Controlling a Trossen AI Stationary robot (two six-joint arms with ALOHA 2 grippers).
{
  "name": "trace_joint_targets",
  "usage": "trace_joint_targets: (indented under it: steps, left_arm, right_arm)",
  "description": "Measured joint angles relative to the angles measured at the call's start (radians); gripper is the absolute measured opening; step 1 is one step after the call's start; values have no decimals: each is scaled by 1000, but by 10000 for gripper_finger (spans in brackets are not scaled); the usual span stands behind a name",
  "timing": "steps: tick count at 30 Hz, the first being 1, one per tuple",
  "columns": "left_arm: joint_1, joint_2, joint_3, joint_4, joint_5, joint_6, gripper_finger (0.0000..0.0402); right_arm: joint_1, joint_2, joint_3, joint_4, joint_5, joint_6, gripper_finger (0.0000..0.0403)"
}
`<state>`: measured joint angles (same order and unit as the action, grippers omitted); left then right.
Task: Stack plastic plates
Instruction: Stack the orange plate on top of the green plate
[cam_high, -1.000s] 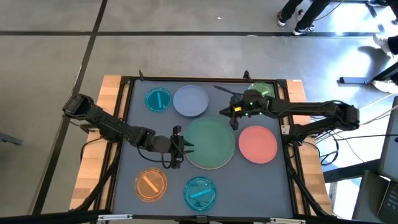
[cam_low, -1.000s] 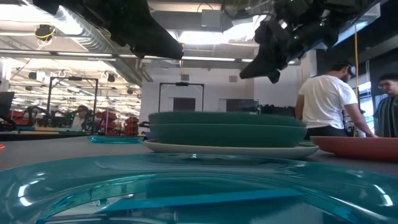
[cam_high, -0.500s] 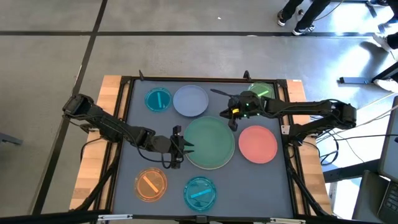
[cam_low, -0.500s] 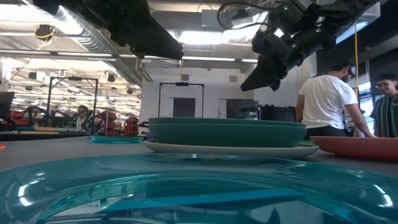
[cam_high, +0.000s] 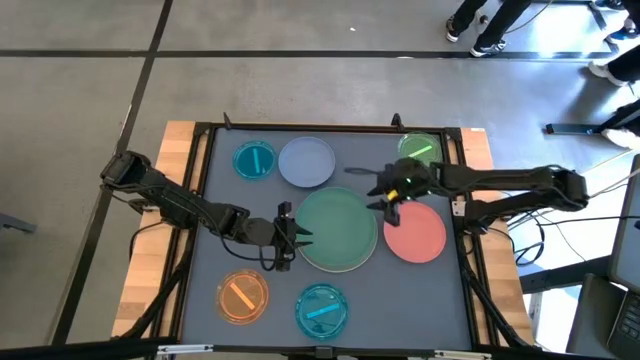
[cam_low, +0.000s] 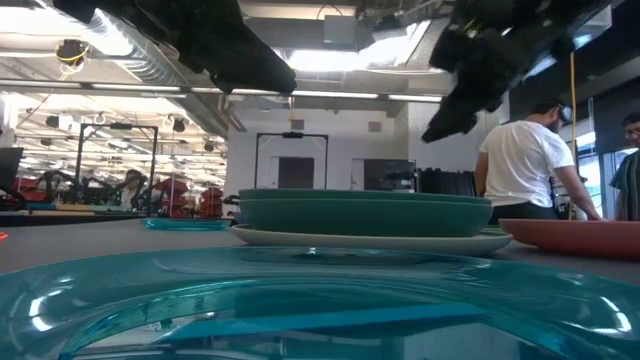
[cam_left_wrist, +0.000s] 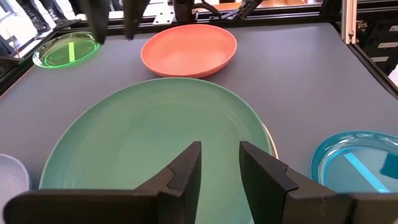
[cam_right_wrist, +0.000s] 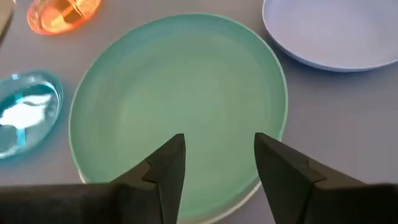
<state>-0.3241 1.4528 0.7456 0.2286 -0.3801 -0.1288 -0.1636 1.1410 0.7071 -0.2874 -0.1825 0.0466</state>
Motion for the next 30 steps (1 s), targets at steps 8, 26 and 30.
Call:
trace_joint_targets:
  steps: [8,26,30]
  left_arm:
    - [1,0,0,18,-3,0,102]
    - [179,0,0,51,18,0,102]
    - [167,0,0,44,31,-1,102]
  right_arm:
    - [218,-129,-15,-189,198,39,175]
    - [492,-251,-92,-331,237,325,175]
    - [564,-214,-93,-344,222,400,175]
